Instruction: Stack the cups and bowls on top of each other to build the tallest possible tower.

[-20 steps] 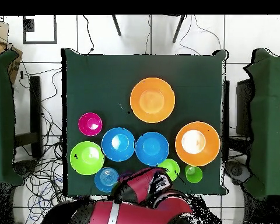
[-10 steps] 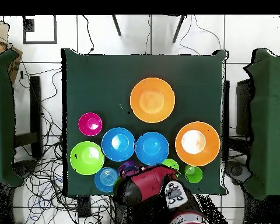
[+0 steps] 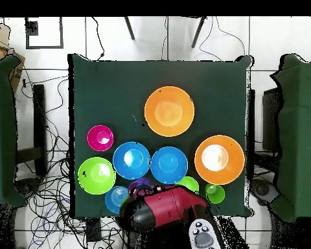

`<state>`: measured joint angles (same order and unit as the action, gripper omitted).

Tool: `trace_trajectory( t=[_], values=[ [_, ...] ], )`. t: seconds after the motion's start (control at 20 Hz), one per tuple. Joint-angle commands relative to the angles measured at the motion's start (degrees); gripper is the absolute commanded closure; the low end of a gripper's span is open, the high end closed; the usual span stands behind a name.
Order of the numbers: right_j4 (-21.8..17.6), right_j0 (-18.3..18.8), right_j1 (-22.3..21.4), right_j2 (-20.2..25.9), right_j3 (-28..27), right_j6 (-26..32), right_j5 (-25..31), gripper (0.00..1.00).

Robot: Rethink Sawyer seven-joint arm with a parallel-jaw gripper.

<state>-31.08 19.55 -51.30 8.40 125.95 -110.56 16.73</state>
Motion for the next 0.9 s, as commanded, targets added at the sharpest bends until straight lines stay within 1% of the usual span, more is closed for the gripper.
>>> trace_trajectory(
  t=[0.05, 0.2, 0.35, 0.5, 0.7, 0.8, 0.9],
  values=[
    [7.52, 2.52, -11.09, 11.00, 6.06, 7.28, 12.57, 1.00],
    [11.56, 4.61, -15.72, 13.71, 7.31, 9.91, 16.22, 1.00],
    [14.68, 7.05, -18.03, 16.26, 6.87, 11.84, 18.77, 1.00],
    [16.11, 10.11, -19.74, 18.37, 6.88, 14.18, 19.57, 1.00],
    [14.39, 13.56, -19.76, 20.46, 4.60, 16.53, 20.73, 1.00],
    [13.63, 15.45, -19.60, 22.30, 2.82, 17.86, 22.53, 1.00],
    [13.47, 17.75, -20.41, 24.05, 2.72, 19.59, 22.89, 1.00]
  ],
)
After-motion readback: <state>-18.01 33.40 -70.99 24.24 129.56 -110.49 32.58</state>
